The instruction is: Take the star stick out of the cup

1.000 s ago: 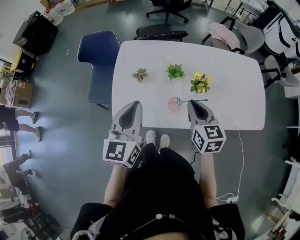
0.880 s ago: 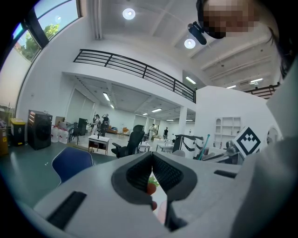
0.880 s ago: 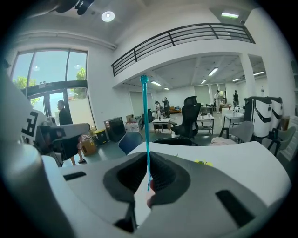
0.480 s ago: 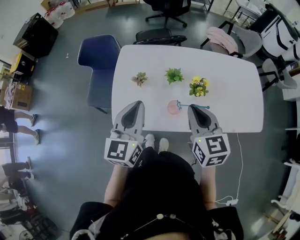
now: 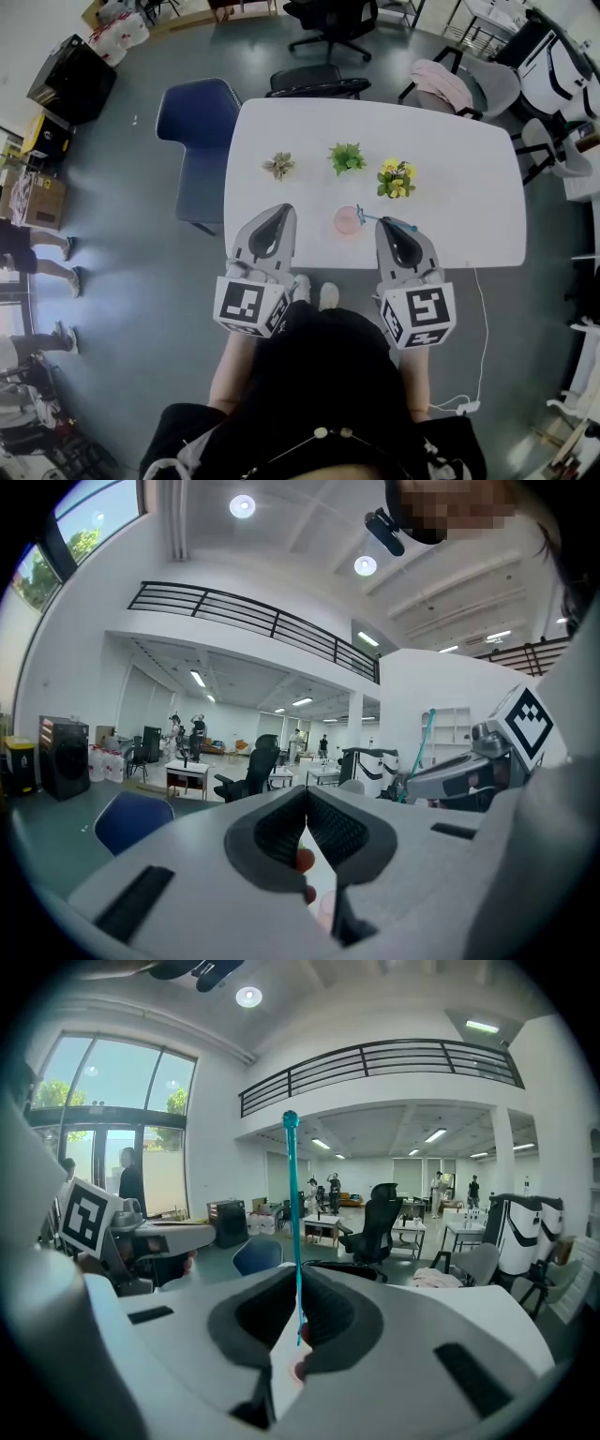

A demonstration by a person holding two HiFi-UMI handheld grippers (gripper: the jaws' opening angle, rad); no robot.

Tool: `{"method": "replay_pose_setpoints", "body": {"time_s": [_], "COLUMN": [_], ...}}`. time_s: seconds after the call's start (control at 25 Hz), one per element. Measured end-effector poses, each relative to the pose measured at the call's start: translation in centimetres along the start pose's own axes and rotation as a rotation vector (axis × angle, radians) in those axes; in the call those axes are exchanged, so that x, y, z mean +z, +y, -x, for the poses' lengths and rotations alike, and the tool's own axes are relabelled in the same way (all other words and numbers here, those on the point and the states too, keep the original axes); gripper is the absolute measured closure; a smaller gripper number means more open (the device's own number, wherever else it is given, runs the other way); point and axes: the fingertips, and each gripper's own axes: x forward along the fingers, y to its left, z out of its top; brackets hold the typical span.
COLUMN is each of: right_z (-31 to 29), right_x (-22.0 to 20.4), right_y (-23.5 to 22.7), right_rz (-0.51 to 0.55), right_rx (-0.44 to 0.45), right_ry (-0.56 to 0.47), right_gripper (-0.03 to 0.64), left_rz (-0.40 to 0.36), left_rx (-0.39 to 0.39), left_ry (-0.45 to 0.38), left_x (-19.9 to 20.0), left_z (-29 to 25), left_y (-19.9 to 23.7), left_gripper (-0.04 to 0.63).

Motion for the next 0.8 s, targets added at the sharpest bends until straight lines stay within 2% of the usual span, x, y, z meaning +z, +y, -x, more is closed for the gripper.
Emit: {"method": "replay_pose_setpoints", "body": {"time_s": [0.44,0.8], "right_z": [1.3,1.7], "right_x": [1.5,1.9], "right_y": [1.1,1.7], "right_rz": [0.084,0.096], "right_rx": [-0.024,-0.014], "right_ry": [-0.014,-0.013], "right_gripper": [0.597,0.597], "left_rz": [-0.001,0.000], "left_rx": [-0.011,-0.010], "left_ry": [0.001,0.000], "left_x": [0.1,0.0], "left_z": [0.1,0.4], "left_y": [-0.1,0.0], "left_gripper": [0.589,0.589]}}
